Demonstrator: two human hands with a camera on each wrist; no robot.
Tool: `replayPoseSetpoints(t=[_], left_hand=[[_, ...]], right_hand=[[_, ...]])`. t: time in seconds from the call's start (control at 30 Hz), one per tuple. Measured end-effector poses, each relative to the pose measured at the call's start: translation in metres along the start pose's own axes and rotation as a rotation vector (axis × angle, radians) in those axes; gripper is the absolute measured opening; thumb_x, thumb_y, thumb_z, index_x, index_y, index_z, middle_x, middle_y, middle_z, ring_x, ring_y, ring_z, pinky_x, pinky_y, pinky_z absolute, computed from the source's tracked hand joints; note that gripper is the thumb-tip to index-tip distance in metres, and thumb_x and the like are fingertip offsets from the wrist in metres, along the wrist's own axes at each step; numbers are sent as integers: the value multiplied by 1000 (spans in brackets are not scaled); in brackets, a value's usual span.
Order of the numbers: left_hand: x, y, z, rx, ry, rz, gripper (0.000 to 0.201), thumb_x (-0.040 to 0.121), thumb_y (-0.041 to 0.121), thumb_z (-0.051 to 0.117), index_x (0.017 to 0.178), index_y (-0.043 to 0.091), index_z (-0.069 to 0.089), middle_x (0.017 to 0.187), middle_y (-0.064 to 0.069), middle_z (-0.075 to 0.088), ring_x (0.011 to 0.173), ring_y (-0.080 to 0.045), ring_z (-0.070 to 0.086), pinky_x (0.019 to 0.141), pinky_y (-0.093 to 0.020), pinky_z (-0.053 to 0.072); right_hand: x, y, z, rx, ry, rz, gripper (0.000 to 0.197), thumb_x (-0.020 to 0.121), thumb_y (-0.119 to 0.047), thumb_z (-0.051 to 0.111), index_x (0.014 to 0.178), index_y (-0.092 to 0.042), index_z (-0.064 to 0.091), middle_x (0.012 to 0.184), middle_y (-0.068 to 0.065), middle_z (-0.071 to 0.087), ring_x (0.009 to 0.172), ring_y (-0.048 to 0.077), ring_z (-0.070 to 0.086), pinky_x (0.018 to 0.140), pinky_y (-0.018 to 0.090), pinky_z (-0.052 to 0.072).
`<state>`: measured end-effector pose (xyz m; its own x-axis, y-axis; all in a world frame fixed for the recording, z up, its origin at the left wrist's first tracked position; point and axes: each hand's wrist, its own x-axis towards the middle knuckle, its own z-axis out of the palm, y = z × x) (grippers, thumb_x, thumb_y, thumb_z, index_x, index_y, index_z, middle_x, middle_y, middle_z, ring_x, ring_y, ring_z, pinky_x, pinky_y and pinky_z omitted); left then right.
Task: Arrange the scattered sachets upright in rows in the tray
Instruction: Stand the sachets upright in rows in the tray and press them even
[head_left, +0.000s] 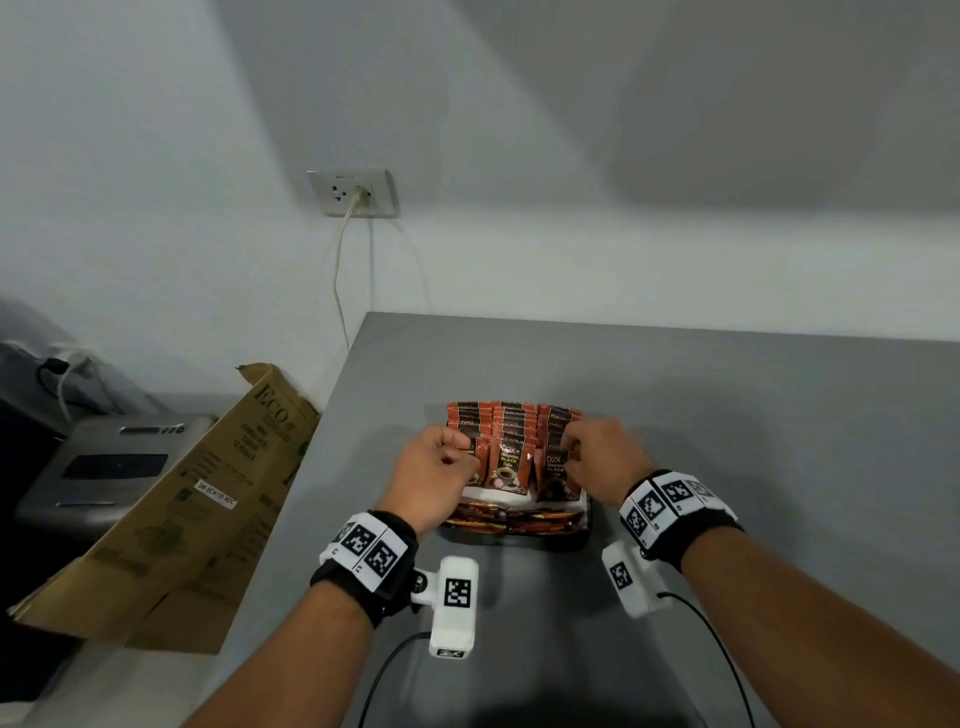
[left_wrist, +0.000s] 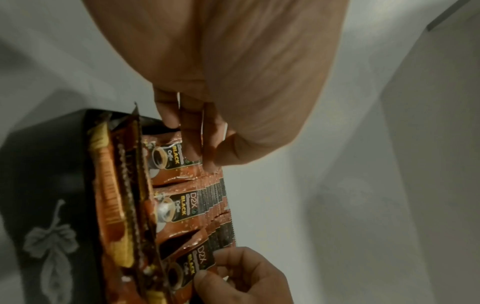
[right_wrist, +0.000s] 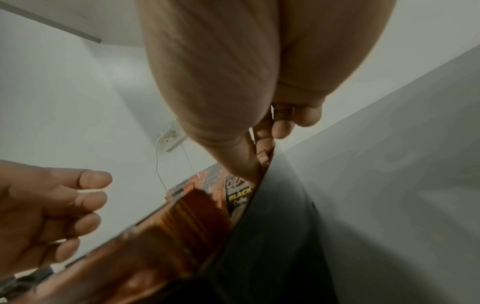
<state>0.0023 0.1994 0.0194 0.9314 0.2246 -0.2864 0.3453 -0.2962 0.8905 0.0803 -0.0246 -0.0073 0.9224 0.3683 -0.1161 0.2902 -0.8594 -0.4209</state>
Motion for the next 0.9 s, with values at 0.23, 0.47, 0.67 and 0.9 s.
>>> replayPoseSetpoints(t=[0.23,0.47,0.67,0.9], left_hand=[[-10,-9,-1,259,-191,59,29,76,7,73,92,26,58,95,6,71,80,-12,68,67,-31,56],[-11,-9,6,450,-224,140,27,72,14,74,81,29,53,91,6,69,80,-12,66,73,-36,57],[-13,-12,4,457,-218,169,23,75,12,71,83,27,55,88,6,68,79,-14,66,74,-37,57],[-14,-13,4,468,-206,210,21,77,13,69,85,27,55,86,6,67,79,-12,64,72,-34,55]], right_hand=[[-21,-16,-19,214,-100,-101,17,82,-31,76,97,-24,72,97,-12,62,90,5,57,81,22,46],[-31,-27,-7,58,-338,-214,31,87,-30,70,117,-22,72,110,-6,70,93,8,62,82,20,47],[-34,-25,-1,92,-289,-209,28,88,-25,66,115,-21,72,109,-5,70,96,10,64,86,25,52],[-34,-24,4,109,-260,-221,23,94,-26,60,111,-19,74,105,-6,71,89,7,63,83,23,53]])
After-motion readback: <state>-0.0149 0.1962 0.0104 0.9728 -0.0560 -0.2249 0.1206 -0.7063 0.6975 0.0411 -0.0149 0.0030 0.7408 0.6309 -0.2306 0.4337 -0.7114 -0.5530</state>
